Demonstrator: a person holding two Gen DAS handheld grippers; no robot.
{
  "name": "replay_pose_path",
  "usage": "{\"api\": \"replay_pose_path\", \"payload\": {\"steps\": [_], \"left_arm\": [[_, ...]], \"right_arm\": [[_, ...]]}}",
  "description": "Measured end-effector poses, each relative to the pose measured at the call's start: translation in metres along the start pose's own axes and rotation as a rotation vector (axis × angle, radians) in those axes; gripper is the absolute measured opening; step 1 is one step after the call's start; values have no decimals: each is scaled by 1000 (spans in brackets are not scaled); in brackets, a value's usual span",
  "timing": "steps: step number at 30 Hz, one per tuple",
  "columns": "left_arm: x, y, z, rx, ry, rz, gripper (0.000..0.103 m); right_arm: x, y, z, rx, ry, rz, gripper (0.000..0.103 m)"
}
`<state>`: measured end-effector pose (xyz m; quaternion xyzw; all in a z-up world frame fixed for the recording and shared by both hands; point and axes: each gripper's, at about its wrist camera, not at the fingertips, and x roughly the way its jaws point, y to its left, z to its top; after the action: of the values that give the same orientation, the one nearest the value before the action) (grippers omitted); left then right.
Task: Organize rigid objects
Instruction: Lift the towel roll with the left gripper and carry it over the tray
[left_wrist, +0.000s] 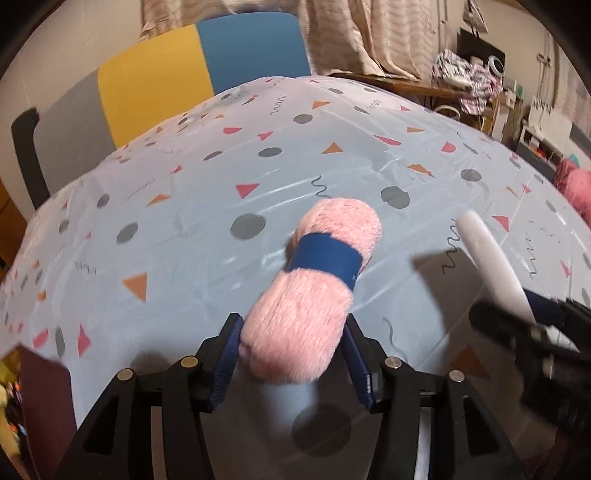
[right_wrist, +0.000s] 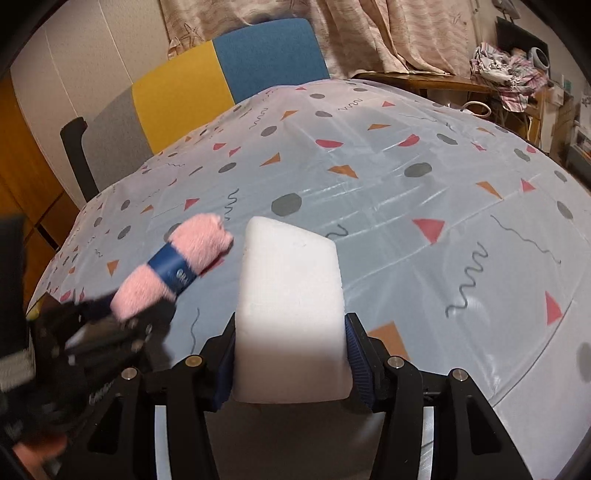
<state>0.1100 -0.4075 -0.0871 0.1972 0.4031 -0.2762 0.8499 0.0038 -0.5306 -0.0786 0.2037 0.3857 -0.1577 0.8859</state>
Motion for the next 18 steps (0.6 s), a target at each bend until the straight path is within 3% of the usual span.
{"api": "replay_pose_path", "payload": {"steps": [2, 4, 8, 18], "left_arm": [[4, -6, 4, 50, 1, -2, 55], [6, -9, 4, 76, -3, 10, 43], [-4, 7, 1, -57, 3, -26, 33], [-67, 30, -38, -216, -60, -124, 33]], "right_arm": [[-2, 2, -1, -8, -12, -9, 54], [0, 4, -2, -16, -12, -11, 54], [2, 4, -5, -21, -24, -15, 54], [4, 9, -8, -52, -30, -49, 54]]}}
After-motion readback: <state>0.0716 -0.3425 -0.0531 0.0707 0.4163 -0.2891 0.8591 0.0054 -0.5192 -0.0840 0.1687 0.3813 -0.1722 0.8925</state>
